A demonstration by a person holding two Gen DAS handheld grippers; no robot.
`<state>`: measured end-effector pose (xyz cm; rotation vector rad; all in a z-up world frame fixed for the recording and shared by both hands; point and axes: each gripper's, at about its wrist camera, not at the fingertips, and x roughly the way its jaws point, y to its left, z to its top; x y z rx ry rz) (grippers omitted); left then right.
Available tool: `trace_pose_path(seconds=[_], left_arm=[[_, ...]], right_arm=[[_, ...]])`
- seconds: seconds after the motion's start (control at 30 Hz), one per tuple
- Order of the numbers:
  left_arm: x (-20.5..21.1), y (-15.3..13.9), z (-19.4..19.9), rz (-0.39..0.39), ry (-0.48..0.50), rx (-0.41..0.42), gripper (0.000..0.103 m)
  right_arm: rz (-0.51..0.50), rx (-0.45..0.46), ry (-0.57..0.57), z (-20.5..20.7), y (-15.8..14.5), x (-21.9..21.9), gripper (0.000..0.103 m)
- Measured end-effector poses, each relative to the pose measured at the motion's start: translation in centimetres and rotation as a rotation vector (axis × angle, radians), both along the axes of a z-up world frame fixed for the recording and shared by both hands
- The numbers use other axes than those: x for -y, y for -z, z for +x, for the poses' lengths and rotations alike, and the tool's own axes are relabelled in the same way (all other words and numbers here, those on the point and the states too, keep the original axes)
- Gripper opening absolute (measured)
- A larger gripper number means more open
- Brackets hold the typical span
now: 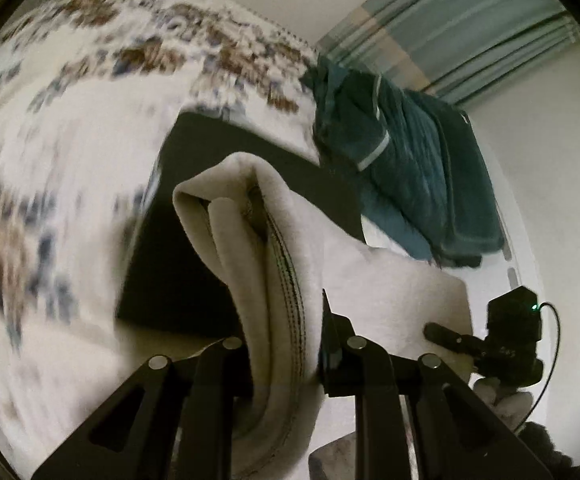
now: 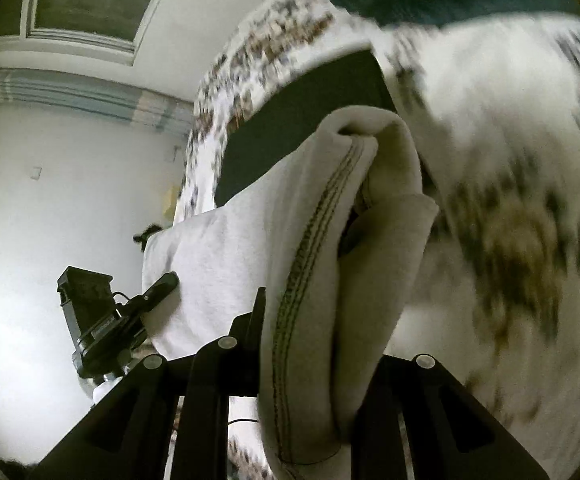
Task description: Fold small clothes
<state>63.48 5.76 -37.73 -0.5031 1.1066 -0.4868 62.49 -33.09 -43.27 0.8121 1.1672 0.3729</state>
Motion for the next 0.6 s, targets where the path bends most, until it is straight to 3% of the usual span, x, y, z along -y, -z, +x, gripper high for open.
trace_pose_path(seconds=[0.17,0.3,0.4,0.47,0.53,0.6], left_arm=[[0.3,3.6,8.2,0.081,-0.005,-0.035,0.019],[1.1,7.4,10.5,0.232,0.041,-0.136,0.028],[1.4,7.2,9.9,0.311,0.046,-0.117,0.040],[1.5,6.4,8.9,0.348,0.016,-0.101,0.045],[1.8,5.4,7.7,0.432,-0.022,-0.062,0.075],[2.5,4.7,6.3,0.510,-0.038,-0.021,0.090]], right_arm=[[-0.050,-0.012,0.032,10.0,1.8,0.2,0.018],[-0.188,-0.095,0.013,13.1,3.8,0.1,0.021],[-0.377,-0.121,0.003,12.7,3.6,-0.3,0.060],[-0.522,-0.113,0.003,11.5,3.1,-0.6,0.070],[-0.692,-0.105,0.016,9.8,2.4,-1.2,0.078],[-0.773,-0.112,0.023,8.1,2.1,-1.7,0.089]])
